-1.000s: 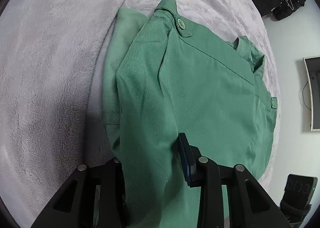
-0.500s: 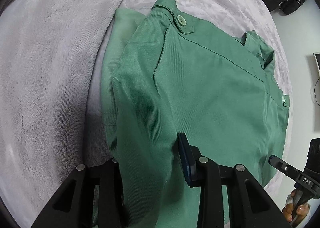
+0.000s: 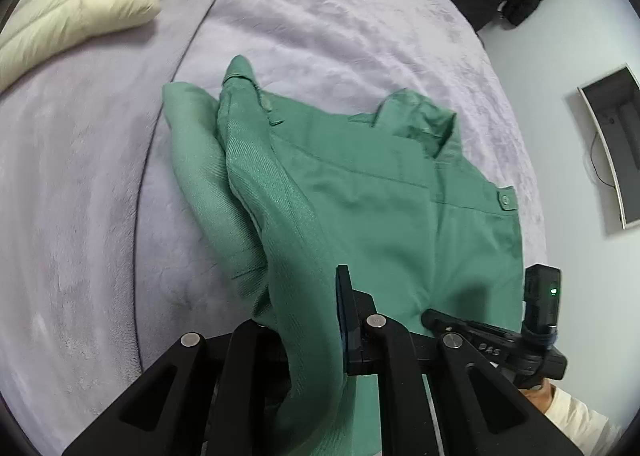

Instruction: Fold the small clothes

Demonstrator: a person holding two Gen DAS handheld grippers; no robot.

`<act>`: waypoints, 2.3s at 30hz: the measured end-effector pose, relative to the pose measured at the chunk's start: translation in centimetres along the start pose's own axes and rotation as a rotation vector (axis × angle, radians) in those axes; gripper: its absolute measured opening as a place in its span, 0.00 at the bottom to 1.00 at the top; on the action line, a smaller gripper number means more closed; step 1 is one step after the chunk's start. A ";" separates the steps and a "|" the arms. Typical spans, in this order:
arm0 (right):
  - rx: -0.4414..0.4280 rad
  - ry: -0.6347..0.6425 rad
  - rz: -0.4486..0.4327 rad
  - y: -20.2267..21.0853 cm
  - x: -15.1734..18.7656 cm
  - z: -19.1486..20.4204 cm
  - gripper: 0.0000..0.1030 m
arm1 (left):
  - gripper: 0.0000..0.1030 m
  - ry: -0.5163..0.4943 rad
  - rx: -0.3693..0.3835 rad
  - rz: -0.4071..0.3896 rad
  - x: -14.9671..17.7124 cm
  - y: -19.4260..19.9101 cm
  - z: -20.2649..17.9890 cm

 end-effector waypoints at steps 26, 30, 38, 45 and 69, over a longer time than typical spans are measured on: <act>-0.447 -0.466 -0.206 9.1 5.2 -19.3 0.07 | 0.14 -0.684 -0.148 0.165 2.5 -18.9 -33.9; -0.473 -0.467 -0.203 8.5 5.3 -19.7 0.07 | 0.14 -0.740 -0.219 0.150 3.6 -19.6 -34.8; -0.526 -0.486 -0.224 9.4 4.7 -21.7 0.07 | 0.90 -0.760 -0.133 -0.073 3.1 -10.9 -36.2; -0.745 -0.630 -0.281 10.1 4.2 -24.2 0.45 | 0.90 -0.558 -0.182 -0.125 -0.8 -5.9 -28.7; -0.270 -0.175 -0.265 16.1 -6.3 -16.9 0.09 | 0.90 -0.316 -0.343 -0.020 -1.1 -11.5 -18.7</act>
Point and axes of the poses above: each gripper's, at about its wrist camera, not at the fingertips, and y roughly against the way its jaws point, z to its left, x to its underside, the point moved 2 cm from there along -y, roughly the way its jaws point, and after that the axes turned 4 degrees about -y, right-handed, at the moved point
